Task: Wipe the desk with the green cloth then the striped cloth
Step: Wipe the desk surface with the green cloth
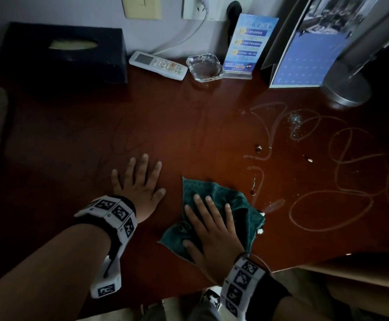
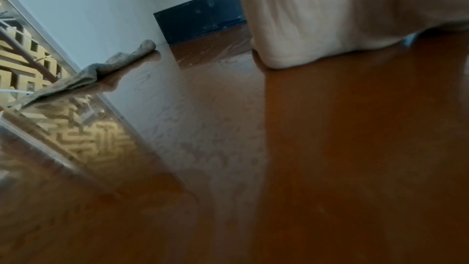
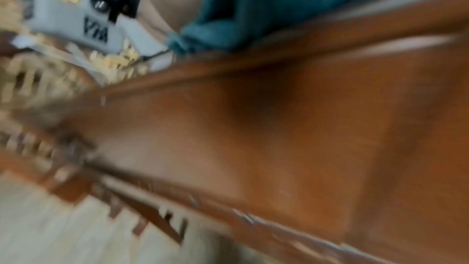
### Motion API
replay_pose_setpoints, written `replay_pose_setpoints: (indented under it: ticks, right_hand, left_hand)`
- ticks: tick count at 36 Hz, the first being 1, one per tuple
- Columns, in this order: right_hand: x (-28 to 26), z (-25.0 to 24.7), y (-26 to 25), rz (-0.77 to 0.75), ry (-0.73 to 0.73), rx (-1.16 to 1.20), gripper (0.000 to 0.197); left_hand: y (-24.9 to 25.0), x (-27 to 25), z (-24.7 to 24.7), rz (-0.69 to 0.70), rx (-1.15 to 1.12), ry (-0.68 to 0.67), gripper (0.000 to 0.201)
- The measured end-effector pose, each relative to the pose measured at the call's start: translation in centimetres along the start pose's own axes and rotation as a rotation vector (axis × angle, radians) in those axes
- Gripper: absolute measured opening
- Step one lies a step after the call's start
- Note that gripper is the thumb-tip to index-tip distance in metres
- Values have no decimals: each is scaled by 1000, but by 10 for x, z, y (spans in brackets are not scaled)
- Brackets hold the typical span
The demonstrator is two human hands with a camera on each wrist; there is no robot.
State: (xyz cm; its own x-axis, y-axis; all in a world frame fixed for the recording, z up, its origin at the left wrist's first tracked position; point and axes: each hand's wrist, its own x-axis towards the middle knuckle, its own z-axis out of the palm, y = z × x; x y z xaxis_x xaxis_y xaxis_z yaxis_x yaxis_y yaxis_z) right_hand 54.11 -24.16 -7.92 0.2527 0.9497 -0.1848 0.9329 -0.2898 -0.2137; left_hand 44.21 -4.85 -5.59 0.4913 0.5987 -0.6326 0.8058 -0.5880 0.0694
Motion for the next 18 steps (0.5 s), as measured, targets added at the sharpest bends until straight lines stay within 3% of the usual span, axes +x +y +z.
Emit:
replay_pose_setpoints:
  ticks: [13,18]
  right_hand:
    - [-18,-12,61,-259,-86,-50,62]
    - [-23,-20,81,-243,-139,-30,62]
  left_hand:
    - [1,-2,-1,3,20,-5,60]
    - [3,-2,1,-6,21,26,59]
